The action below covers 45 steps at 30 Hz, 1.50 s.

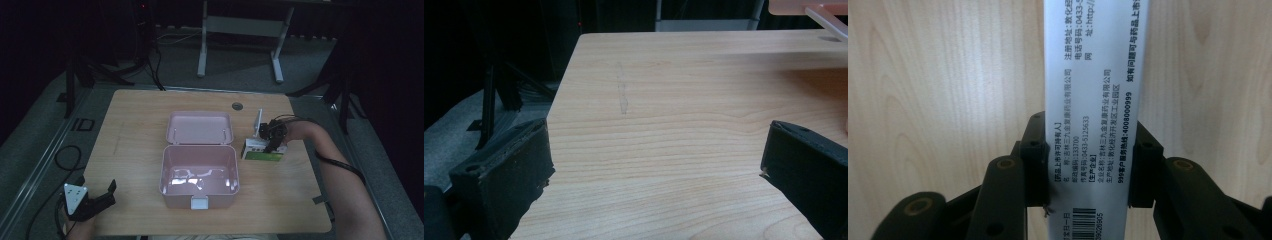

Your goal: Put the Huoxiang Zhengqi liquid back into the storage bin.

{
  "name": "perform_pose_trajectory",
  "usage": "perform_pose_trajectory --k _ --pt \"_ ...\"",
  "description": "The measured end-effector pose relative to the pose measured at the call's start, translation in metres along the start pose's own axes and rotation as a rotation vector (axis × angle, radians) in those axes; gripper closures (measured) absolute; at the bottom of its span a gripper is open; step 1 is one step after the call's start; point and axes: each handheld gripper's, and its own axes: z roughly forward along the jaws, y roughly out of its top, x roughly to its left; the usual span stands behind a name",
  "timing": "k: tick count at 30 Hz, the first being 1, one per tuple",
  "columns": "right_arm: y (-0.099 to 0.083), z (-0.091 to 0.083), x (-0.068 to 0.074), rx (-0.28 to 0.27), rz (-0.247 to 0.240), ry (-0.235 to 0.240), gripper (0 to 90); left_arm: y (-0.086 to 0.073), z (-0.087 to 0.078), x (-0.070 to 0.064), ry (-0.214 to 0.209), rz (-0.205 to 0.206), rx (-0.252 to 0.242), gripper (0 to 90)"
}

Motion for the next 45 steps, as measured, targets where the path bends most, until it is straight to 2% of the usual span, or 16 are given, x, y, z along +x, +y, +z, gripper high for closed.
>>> perform_pose_trajectory --k 9,15,22,27,35,38,42,45 --pt "0.0 -0.01 0.011 -0.002 0.033 0.02 61.6 0.0 0.0 0.0 -0.002 0.002 0.001 0.3" --pt "-0.004 -0.016 0.028 -0.033 0.031 0.017 61.7 0.0 0.0 0.0 -0.001 0.001 0.002 0.3" --pt "-0.007 -0.011 0.051 -0.017 0.026 0.035 61.7 0.0 0.0 0.0 -0.001 -0.001 0.003 0.3" --pt "-0.008 -0.007 0.065 0.001 0.021 0.022 61.7 0.0 0.0 0.0 -0.002 -0.001 0.004 0.3" --pt "-0.011 -0.008 0.086 -0.002 0.021 0.022 61.7 0.0 0.0 -0.001 -0.002 0.0 0.006 0.3" --pt "-0.012 -0.009 0.092 -0.008 0.07 0.052 61.6 0.0 0.0 -0.001 -0.002 -0.003 0.005 0.3" --pt "-0.016 -0.013 0.098 -0.027 0.073 0.039 61.7 0.0 0.001 -0.001 -0.002 0.002 0.007 0.3" --pt "-0.02 -0.023 0.105 -0.037 0.07 0.023 61.7 0.0 0.0 -0.001 -0.003 -0.001 0.004 0.3"
